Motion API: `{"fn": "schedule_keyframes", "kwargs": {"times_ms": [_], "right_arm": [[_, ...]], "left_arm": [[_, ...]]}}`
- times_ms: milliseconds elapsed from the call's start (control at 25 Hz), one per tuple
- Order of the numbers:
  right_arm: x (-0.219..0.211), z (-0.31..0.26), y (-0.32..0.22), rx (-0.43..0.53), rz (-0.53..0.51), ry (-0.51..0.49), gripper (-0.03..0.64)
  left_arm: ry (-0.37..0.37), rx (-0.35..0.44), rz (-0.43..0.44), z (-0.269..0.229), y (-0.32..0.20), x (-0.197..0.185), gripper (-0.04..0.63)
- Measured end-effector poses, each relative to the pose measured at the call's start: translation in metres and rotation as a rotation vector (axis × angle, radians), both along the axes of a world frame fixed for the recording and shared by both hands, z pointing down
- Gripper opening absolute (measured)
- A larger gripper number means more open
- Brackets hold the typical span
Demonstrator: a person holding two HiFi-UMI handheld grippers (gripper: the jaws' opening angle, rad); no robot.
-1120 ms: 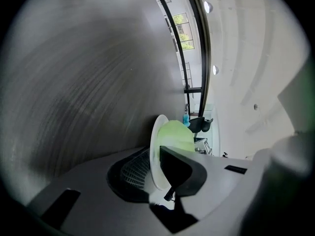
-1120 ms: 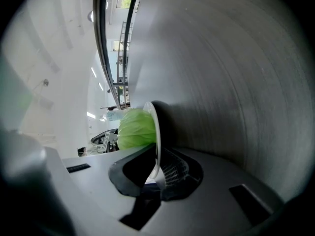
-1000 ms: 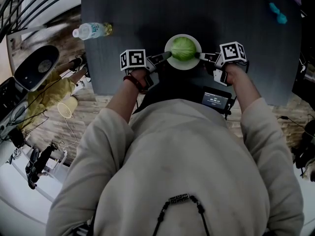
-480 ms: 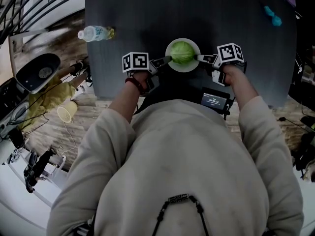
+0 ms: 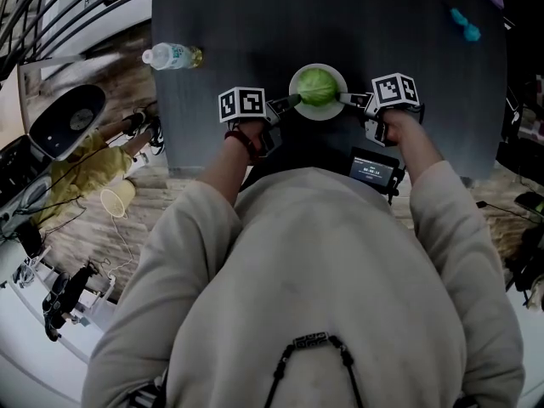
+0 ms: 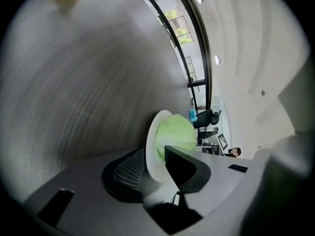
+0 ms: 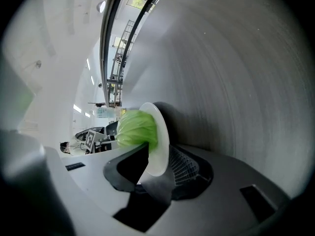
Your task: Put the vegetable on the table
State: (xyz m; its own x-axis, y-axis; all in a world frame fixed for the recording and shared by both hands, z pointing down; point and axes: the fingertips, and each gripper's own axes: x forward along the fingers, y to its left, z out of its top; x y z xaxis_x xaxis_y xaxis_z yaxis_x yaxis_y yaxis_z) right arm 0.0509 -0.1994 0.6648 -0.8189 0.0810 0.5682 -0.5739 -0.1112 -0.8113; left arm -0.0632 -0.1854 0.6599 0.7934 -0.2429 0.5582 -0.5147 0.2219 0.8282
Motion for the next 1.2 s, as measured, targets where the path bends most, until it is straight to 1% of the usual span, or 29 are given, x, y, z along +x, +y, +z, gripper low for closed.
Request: {"fn": "schedule_keyframes", "kwargs": {"times_ms": [40,80,120,160,240,440,560,640,680,760,800,840,880,920,1000,1080,1120,1200], "right_arm": [[0.001,0.0,0.0,0.006,0.005,0.006,0.126],[0.001,-0.001,0.001,0.011,0.008,0.012,0.138],[0.002,-0.002,0.002,0.015,0.007,0.014,0.161],[0.002,-0.003,0.004,0.017,0.003,0.015,0.198],[0.003,-0.003,0.008,0.016,-0.017,0.024,0.219],[0.008,-0.008,0.006,0.021,-0.005,0.048,0.221],[0.008,-0.019,0.002,0.05,0.004,0.05,0.22],[0.007,-0.031,-0.002,0.075,0.026,0.019,0.218],[0.007,-0.037,-0.005,0.09,0.033,-0.009,0.193],[0.002,-0.048,-0.015,0.128,0.034,-0.073,0.08],[-0.003,-0.054,-0.024,0.152,0.033,-0.1,0.034],[-0.01,-0.061,-0.035,0.178,0.037,-0.126,0.027],[-0.016,-0.073,-0.045,0.208,0.042,-0.155,0.02],[-0.019,-0.091,-0.051,0.241,0.047,-0.186,0.017],[-0.017,-0.138,-0.051,0.322,0.054,-0.241,0.017],[-0.014,-0.186,-0.048,0.413,0.071,-0.273,0.017],[-0.015,-0.208,-0.048,0.465,0.082,-0.273,0.017],[-0.011,-0.246,-0.04,0.587,0.101,-0.245,0.015]], "left_arm": [[0.0,0.006,0.003,-0.001,0.0,0.0,0.132],[0.008,0.012,0.003,-0.003,0.001,-0.001,0.159],[0.021,0.018,0.002,-0.005,0.0,-0.001,0.192],[0.033,0.025,0.001,-0.007,-0.001,0.0,0.232],[0.043,0.036,0.006,-0.009,-0.004,-0.001,0.265],[0.055,0.05,0.0,-0.011,-0.011,-0.002,0.295],[0.065,0.069,-0.053,-0.019,-0.014,-0.013,0.298],[0.093,0.096,-0.099,-0.03,-0.018,-0.024,0.296],[0.114,0.116,-0.112,-0.037,-0.021,-0.027,0.287],[0.16,0.162,-0.118,-0.048,-0.033,-0.036,0.206],[0.181,0.187,-0.112,-0.053,-0.042,-0.043,0.152],[0.201,0.218,-0.102,-0.061,-0.053,-0.05,0.072],[0.22,0.258,-0.091,-0.072,-0.063,-0.056,0.029],[0.236,0.305,-0.075,-0.089,-0.069,-0.057,0.008],[0.24,0.416,-0.023,-0.131,-0.067,-0.045,0.008],[0.198,0.543,0.033,-0.171,-0.063,-0.035,0.008],[0.178,0.609,0.048,-0.191,-0.062,-0.033,0.008],[0.165,0.743,0.07,-0.235,-0.058,-0.024,0.008]]}}
